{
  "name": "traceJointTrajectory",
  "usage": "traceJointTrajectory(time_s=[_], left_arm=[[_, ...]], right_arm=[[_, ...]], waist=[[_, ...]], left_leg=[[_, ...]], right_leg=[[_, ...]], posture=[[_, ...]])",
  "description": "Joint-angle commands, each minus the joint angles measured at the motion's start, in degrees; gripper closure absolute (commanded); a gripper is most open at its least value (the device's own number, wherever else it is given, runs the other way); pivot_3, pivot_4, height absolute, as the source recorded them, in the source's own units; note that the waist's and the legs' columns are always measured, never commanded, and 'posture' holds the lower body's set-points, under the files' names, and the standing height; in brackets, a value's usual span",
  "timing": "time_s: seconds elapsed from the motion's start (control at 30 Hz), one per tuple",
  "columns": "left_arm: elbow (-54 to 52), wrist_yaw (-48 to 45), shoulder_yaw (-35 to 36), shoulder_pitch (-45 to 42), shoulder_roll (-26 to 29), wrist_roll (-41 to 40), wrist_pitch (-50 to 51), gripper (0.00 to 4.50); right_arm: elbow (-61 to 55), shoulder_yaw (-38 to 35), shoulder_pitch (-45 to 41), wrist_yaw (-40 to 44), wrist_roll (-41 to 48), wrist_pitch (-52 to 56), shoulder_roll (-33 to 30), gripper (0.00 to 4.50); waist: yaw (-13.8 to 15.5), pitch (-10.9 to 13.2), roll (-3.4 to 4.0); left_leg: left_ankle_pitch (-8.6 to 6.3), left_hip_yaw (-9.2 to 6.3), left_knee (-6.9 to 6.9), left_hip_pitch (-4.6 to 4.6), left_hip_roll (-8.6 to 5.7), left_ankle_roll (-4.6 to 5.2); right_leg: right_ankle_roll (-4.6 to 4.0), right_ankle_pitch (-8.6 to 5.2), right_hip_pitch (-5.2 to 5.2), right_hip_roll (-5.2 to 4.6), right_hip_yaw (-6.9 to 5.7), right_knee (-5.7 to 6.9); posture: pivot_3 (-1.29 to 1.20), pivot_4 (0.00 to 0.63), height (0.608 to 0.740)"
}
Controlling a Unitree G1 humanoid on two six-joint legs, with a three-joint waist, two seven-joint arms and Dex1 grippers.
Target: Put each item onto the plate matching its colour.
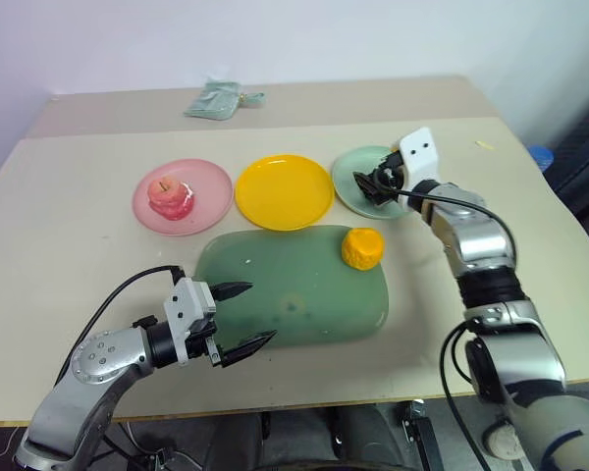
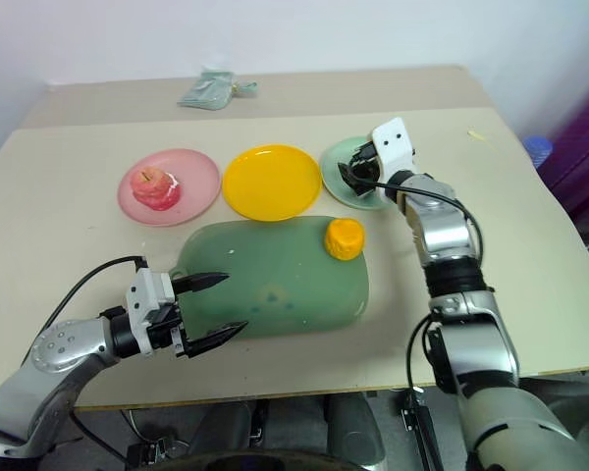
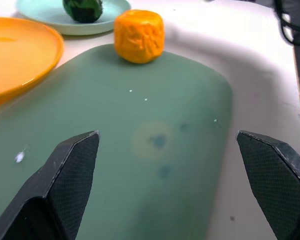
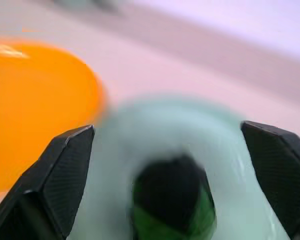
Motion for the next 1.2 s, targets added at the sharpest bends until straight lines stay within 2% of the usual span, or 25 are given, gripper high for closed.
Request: traceJointTrajectory(time_s=[0.03,0.1,0.2,0.33,0.37,0.43,0.47,0.5,0.67,0.77,0.87,0.9,0.97,1.0,1.1,1.2], left_arm=[[-0.4,-0.6,1.1,-0.3,0.2,-0.2,-1.6,0.00],[0.2,-0.9,1.0,-1.2,0.4,-0.2,-1.6,0.00],[0.9,-1.2,0.8,-2.5,0.5,-0.2,-1.5,0.00],[1.5,-1.3,0.7,-4.0,0.4,-0.3,-1.0,0.00],[1.5,-1.2,1.0,-3.9,0.4,-0.3,-1.0,0.00],[1.4,-0.8,1.9,-3.6,0.5,-0.5,-1.0,0.00],[1.4,-0.4,2.4,-3.4,0.4,-0.5,-0.9,0.00],[1.4,0.7,3.7,-3.1,0.0,-0.7,-0.8,0.00],[4.1,11.9,12.0,-4.0,-4.5,-0.7,1.6,0.00],[7.6,17.4,13.8,-5.0,-5.4,3.6,1.7,0.00],[7.6,19.6,13.5,-5.7,-6.4,4.7,1.5,0.00],[6.8,20.2,13.2,-5.8,-6.7,4.8,1.8,0.00],[4.3,21.5,13.1,-5.7,-7.5,4.1,3.2,0.00],[3.0,22.4,13.2,-5.7,-8.0,3.5,4.1,0.00],[-0.6,24.7,13.7,-5.4,-9.3,2.5,6.6,0.00],[-3.8,25.9,14.8,-4.5,-9.4,1.3,8.9,0.00]], right_arm=[[-14.6,-1.7,7.6,10.8,9.5,6.2,-4.3,0.03],[-18.0,-0.6,11.4,12.7,10.2,8.6,-6.1,0.03],[-18.3,2.7,14.0,12.5,6.8,9.6,-7.4,0.03],[-15.4,5.7,13.6,9.9,2.7,9.1,-5.6,0.03],[-15.4,5.4,12.9,9.0,2.8,9.2,-4.6,0.54],[-15.9,5.0,11.6,7.7,2.9,9.5,-2.9,1.28],[-15.9,5.1,11.0,7.1,2.5,9.2,-2.2,1.60],[-16.0,5.5,9.9,6.2,2.0,9.0,-1.0,1.61],[-8.3,8.0,-0.8,-3.6,-2.1,11.8,10.3,1.61],[4.4,9.2,-8.8,-10.0,-6.0,9.6,18.2,1.61],[16.7,8.1,-14.7,-13.4,-7.4,4.7,23.1,1.61],[20.1,7.5,-16.1,-13.8,-7.6,2.6,23.8,1.61],[24.6,5.2,-18.0,-15.1,-6.7,-0.1,24.8,0.57],[25.1,4.6,-18.3,-15.1,-6.5,-1.4,24.6,0.22],[21.0,3.7,-16.2,-12.1,-6.0,-4.1,22.2,0.10],[11.0,3.2,-10.4,-3.7,-4.4,-8.1,16.0,0.10]], waist=[[0.1,0.0,0.00],[-0.1,0.0,0.01],[-0.5,0.0,0.02],[-0.4,0.0,0.02],[-0.4,0.0,0.02],[-0.4,0.0,0.02],[-0.4,0.0,0.02],[-0.4,0.0,0.02],[-0.7,0.0,0.03],[-0.7,0.0,0.03],[-0.2,0.0,0.02],[-0.1,0.0,0.02],[0.0,0.0,0.02],[0.0,0.0,0.01],[-0.3,0.0,0.02],[-0.2,0.0,0.02]], left_leg=[[0.00,-0.01,0.02,0.00,-0.01,0.00],[0.00,-0.01,0.06,0.06,0.00,0.00],[0.00,0.03,0.09,0.14,0.02,0.00],[0.00,0.03,0.08,0.15,0.02,0.00],[0.00,0.03,0.08,0.13,0.02,0.00],[0.00,0.03,0.08,0.11,0.03,0.00],[0.00,0.03,0.08,0.10,0.03,0.00],[0.00,0.02,0.08,0.10,0.04,0.00],[0.01,-0.02,0.08,0.10,0.07,-0.02],[0.05,-0.03,0.07,0.09,0.02,-0.09],[0.05,-0.03,0.05,0.03,-0.02,-0.10],[0.05,-0.03,0.05,-0.01,-0.06,-0.10],[0.06,-0.03,0.05,-0.04,-0.16,-0.10],[0.05,-0.02,0.05,-0.05,-0.20,-0.10],[0.05,-0.01,0.06,-0.05,-0.25,-0.10],[0.05,-0.04,0.03,-0.05,-0.18,-0.09]], right_leg=[[0.00,0.00,0.02,-0.02,0.00,0.00],[0.00,0.00,0.10,-0.03,-0.01,0.01],[-0.01,0.00,0.13,0.03,0.00,0.09],[-0.02,-0.01,0.10,0.11,0.01,0.09],[-0.02,0.00,0.10,0.10,0.01,0.07],[-0.01,0.00,0.08,0.08,0.02,0.07],[-0.01,0.00,0.06,0.08,0.03,0.08],[-0.01,0.00,0.06,0.08,0.03,0.08],[-0.02,0.00,0.01,0.10,0.02,0.12],[-0.02,0.01,-0.05,0.12,0.01,0.18],[-0.02,0.01,-0.10,0.05,0.00,0.16],[-0.02,0.01,-0.11,-0.01,0.00,0.14],[-0.01,0.01,-0.10,-0.14,-0.01,0.12],[-0.01,0.02,-0.10,-0.20,-0.01,0.10],[0.00,0.02,-0.10,-0.26,-0.01,0.11],[0.01,0.02,-0.12,-0.20,-0.05,0.12]], posture=[[0.00,0.150,0.740],[0.00,0.150,0.740],[0.00,0.150,0.740],[0.00,0.150,0.740],[0.00,0.150,0.740],[0.00,0.150,0.740],[0.00,0.150,0.740],[0.00,0.150,0.740],[0.00,0.150,0.740],[0.00,0.150,0.740],[0.00,0.150,0.740],[0.00,0.150,0.740],[0.00,0.150,0.740],[0.00,0.150,0.740],[0.00,0.150,0.740],[0.00,0.150,0.740]])
